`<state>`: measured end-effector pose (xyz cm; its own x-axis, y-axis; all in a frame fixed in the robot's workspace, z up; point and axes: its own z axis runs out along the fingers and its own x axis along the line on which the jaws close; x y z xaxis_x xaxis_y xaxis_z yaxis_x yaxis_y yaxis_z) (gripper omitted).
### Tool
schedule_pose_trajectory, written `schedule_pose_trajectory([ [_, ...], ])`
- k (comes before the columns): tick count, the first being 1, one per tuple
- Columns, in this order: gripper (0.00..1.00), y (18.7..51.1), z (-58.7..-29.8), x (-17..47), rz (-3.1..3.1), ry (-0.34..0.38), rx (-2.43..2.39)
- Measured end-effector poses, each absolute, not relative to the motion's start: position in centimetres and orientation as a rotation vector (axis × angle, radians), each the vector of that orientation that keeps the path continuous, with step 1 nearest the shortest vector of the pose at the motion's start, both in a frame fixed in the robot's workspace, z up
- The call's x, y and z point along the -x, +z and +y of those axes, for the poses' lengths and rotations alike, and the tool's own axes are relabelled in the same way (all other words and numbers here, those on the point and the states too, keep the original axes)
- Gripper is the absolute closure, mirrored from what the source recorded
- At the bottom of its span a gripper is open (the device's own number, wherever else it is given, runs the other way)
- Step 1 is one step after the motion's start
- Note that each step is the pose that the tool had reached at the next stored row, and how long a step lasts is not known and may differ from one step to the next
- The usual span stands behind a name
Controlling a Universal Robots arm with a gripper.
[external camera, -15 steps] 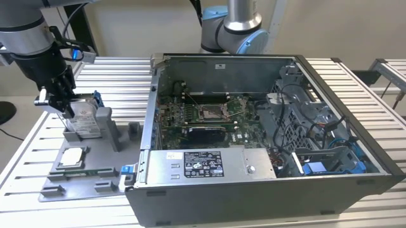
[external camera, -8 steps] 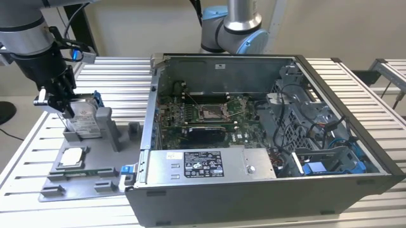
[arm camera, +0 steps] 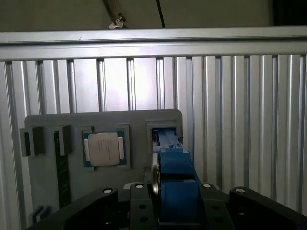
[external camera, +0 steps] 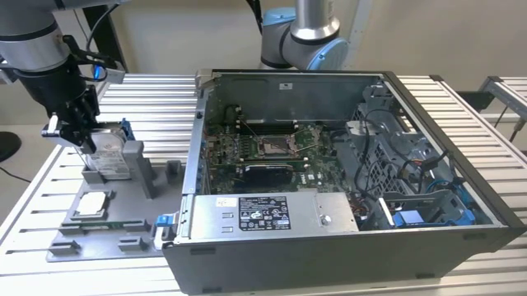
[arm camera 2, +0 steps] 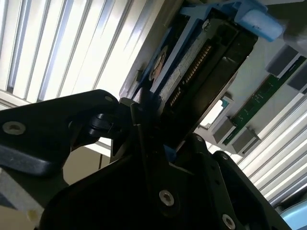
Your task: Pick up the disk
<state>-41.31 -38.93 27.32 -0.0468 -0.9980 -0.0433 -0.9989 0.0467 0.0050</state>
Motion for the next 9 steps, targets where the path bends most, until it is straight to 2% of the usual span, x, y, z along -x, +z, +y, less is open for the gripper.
schedule_pose_trajectory([
  [9,1.0,29.0,-38.9,41.3,2.252,0.052,2.149],
])
